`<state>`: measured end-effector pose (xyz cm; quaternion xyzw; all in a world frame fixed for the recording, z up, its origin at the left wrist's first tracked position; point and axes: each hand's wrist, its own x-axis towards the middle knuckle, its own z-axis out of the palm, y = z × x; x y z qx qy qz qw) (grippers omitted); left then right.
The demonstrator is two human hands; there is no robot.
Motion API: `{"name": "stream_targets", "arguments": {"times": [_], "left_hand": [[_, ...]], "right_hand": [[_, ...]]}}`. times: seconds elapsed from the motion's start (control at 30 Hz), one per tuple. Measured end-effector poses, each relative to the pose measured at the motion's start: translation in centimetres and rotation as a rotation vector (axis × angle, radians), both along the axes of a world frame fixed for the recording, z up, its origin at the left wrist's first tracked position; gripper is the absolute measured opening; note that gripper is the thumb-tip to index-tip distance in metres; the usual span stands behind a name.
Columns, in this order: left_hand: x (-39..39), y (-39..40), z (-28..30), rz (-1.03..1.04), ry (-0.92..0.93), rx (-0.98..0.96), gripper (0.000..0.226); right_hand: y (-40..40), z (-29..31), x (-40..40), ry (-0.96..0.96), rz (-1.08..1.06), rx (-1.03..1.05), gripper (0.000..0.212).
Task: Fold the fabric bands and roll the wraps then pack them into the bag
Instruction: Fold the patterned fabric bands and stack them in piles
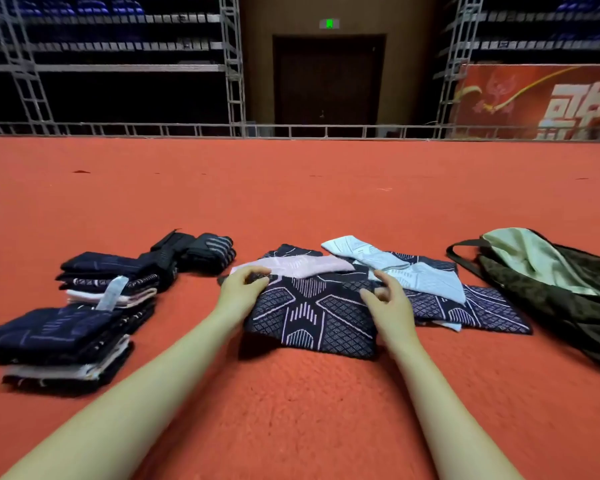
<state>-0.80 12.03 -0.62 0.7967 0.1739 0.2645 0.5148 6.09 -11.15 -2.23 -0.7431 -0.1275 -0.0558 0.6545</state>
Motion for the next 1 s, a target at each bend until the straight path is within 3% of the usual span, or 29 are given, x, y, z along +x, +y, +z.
{"name": "stream_targets", "arguments": {"times": [0.17, 0.3, 0.47, 0.53, 0.6, 0.67, 0.83, 1.0], "left_hand": [[0.3, -0.3, -4.1, 0.061, -0.031, 0.006, 0.022], [0.3, 0.0, -3.7, 0.002, -0.009, -0.081, 0.034], [-0.3, 1.1, -3.8, -0.080, 0.036, -0.253, 0.040], [-0.1, 0.9, -3.7, -0.051, 0.026, -0.134, 0.038], [0.0, 0.6, -3.7, 0.030, 0.016, 0.183, 0.035], [-0.1, 0.3, -3.7, 0.095, -0.010, 0.375, 0.031], [-0.2, -0.8, -3.4, -0.041, -0.048, 0.441, 0.026], [-0.4, -1.5, -3.9, -0.167, 0.021, 0.430, 0.030]], "right_hand": [[0.4, -1.5, 0.6, -0.050, 0.034, -0.463, 0.049], [0.4, -1.3, 0.4, -0.036, -0.049, -0.326, 0.048], [-0.2, -1.0, 0.6, -0.062, -0.176, -0.242, 0.030], [-0.1, -0.7, 0.4, -0.071, -0.197, -0.208, 0.028], [0.3, -0.5, 0.2, -0.065, -0.174, -0.152, 0.027], [0.8, -0.4, -0.3, -0.044, -0.134, -0.079, 0.028], [2.9, -0.6, -2.9, -0.158, 0.034, -0.082, 0.034], [4.5, -2.3, -3.6, -0.439, 0.290, -0.493, 0.024]]}}
